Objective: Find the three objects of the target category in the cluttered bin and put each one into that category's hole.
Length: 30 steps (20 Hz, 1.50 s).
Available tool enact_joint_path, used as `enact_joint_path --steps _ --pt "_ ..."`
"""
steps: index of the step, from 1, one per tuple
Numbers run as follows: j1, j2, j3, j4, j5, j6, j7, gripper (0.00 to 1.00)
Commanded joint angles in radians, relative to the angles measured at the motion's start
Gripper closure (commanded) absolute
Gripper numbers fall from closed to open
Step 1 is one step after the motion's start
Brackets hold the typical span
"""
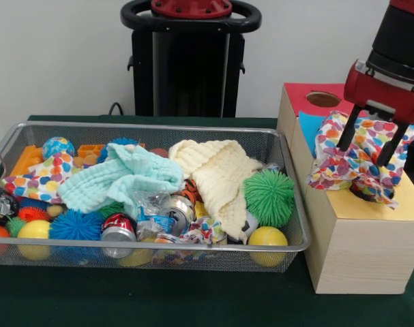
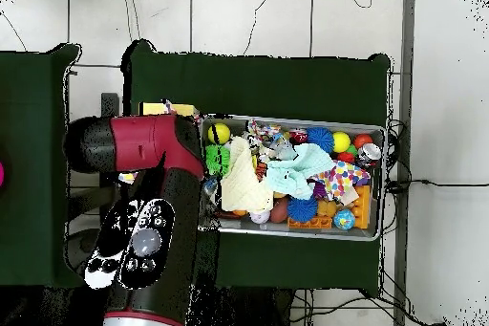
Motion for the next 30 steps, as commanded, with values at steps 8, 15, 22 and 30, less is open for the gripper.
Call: enact_joint_path --steps 8,15,22,30 --pt "-0.028 0.094 0.092 0.037 0.003 -0.078 0.123 0.00" --pt "-0.075 0.190 0.137 0.005 0.062 0.173 0.118 0.00" --pt "-0.118 0.234 0.185 -0.021 0.108 0.384 0.099 0.00" --pt "-0.096 0.231 0.161 -0.006 0.109 0.232 0.112 0.00"
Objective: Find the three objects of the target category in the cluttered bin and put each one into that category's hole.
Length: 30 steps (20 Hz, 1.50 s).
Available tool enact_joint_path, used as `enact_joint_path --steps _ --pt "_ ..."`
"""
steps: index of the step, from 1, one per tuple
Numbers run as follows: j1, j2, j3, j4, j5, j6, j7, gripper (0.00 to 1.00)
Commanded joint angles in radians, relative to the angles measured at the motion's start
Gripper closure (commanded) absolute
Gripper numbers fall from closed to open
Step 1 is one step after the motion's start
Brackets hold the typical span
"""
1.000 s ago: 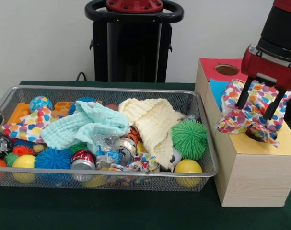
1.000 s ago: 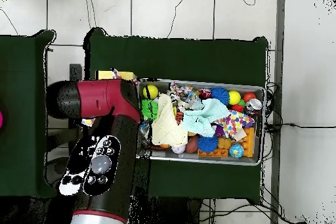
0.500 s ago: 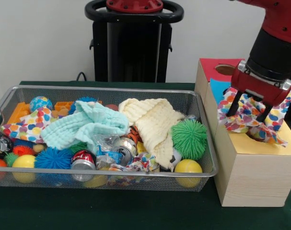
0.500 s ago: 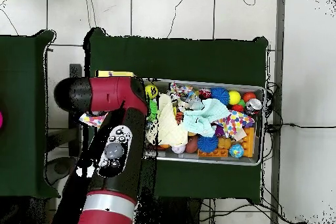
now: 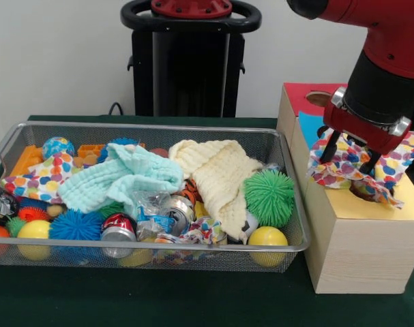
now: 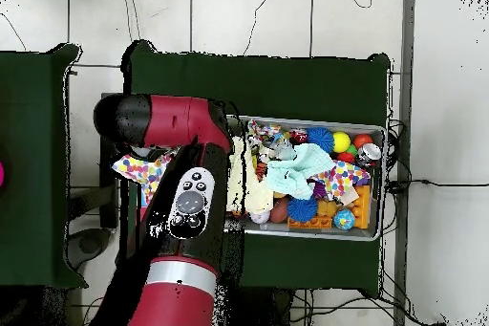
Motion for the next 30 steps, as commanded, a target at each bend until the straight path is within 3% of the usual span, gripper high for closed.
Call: enact_joint_path --steps 1,4,10,11,22,25,30 --pt "-0.001 0.102 0.112 0.106 0.000 -0.075 0.116 0.00" --pt "-0.004 0.098 0.123 0.123 -0.009 -0.238 0.109 0.00" --pt "-0.023 0.105 0.151 0.114 -0.012 -0.270 0.062 0.00" --pt "-0.023 0.101 0.154 0.122 -0.013 -0.273 0.058 1.00" --pt "-0.023 0.087 0.156 0.152 -0.031 -0.386 0.060 1.00" --pt "-0.022 0.090 0.159 0.164 -0.033 -0.458 0.082 1.00" --pt "-0.037 0.063 0.202 0.231 -0.039 -0.696 0.132 1.00"
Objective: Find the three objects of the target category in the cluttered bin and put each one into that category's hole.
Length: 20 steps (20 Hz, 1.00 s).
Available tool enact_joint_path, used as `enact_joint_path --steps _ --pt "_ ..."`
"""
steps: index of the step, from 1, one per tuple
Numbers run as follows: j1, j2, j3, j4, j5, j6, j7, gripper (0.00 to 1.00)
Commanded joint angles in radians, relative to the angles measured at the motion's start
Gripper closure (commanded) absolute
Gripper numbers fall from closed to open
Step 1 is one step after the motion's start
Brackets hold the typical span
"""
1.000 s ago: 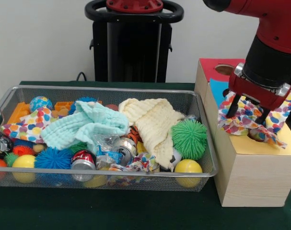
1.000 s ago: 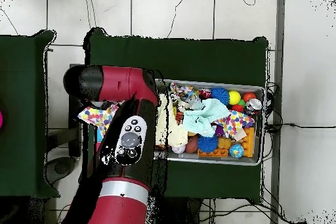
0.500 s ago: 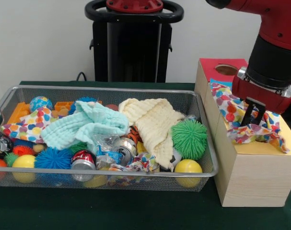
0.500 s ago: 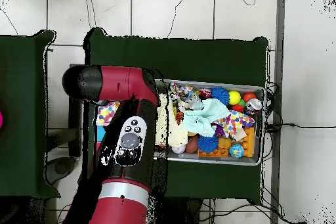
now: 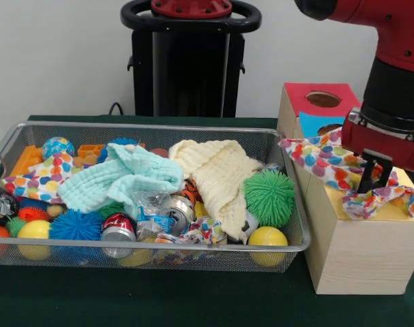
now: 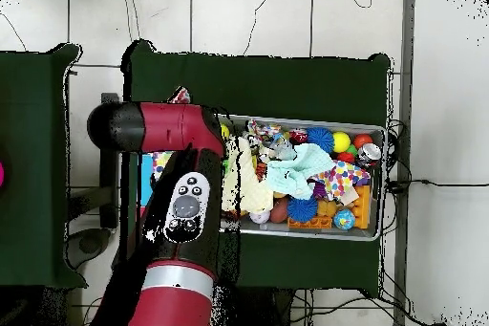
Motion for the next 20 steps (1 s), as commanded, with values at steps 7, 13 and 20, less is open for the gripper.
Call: enact_joint_path --steps 7,13,20 --pt "-0.042 0.142 0.151 0.130 0.095 -0.034 0.200 1.00" --pt "-0.062 0.186 0.161 0.065 0.164 0.162 0.222 1.00" --pt "-0.092 0.211 0.209 0.073 0.187 0.187 0.102 1.00"
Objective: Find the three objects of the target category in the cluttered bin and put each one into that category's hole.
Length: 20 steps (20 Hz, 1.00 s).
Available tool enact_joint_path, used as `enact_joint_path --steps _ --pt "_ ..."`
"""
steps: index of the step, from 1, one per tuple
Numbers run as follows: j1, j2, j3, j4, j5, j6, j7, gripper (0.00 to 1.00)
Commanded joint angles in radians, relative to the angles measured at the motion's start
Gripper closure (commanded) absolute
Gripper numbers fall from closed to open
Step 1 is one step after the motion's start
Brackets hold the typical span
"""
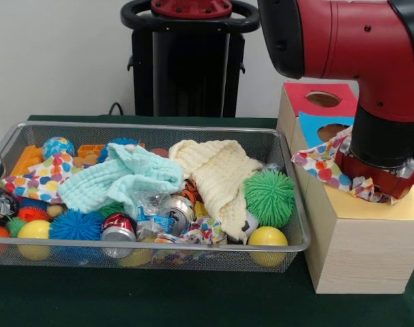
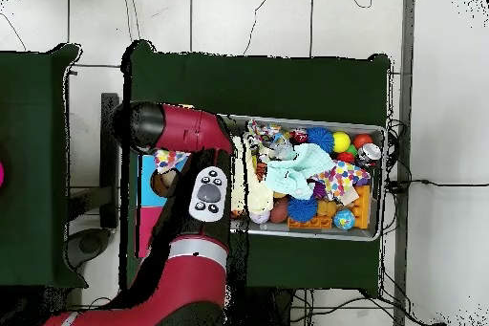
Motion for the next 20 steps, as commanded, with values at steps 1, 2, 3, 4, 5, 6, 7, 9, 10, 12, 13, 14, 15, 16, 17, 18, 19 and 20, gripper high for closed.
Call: enact_joint_path --steps 1,2,3,4,5,6,7,9,10,12,13,14,15,16,17,18,19,20 --pt "-0.049 0.136 0.158 0.066 0.018 0.085 0.073 1.00" --pt "-0.050 0.148 0.164 0.065 0.006 0.038 0.045 1.00" --pt "-0.048 0.161 0.164 0.063 -0.012 -0.030 0.026 1.00" --pt "-0.048 0.170 0.169 0.066 -0.034 -0.112 0.004 1.00" --pt "-0.051 0.175 0.176 0.073 -0.056 -0.190 -0.013 1.00" --pt "-0.053 0.182 0.180 0.071 -0.073 -0.241 -0.024 1.00" --pt "-0.055 0.185 0.181 0.068 -0.078 -0.251 -0.029 1.00" --pt "-0.060 0.191 0.184 0.063 -0.093 -0.283 -0.040 1.00" --pt "-0.061 0.191 0.184 0.060 -0.096 -0.280 -0.041 1.00" --pt "-0.055 0.190 0.176 0.055 -0.103 -0.263 -0.030 1.00" --pt "-0.054 0.191 0.175 0.051 -0.109 -0.258 -0.035 1.00" --pt "-0.056 0.188 0.179 0.053 -0.120 -0.260 -0.031 0.00" --pt "-0.057 0.187 0.180 0.054 -0.122 -0.259 -0.033 0.00" --pt "-0.058 0.186 0.181 0.055 -0.125 -0.258 -0.036 0.00" --pt "-0.059 0.184 0.182 0.056 -0.127 -0.257 -0.039 0.00" --pt "-0.061 0.185 0.184 0.053 -0.131 -0.250 -0.037 0.00" --pt "-0.060 0.185 0.183 0.051 -0.133 -0.246 -0.036 0.00" --pt "-0.060 0.185 0.182 0.050 -0.135 -0.242 -0.034 0.00"
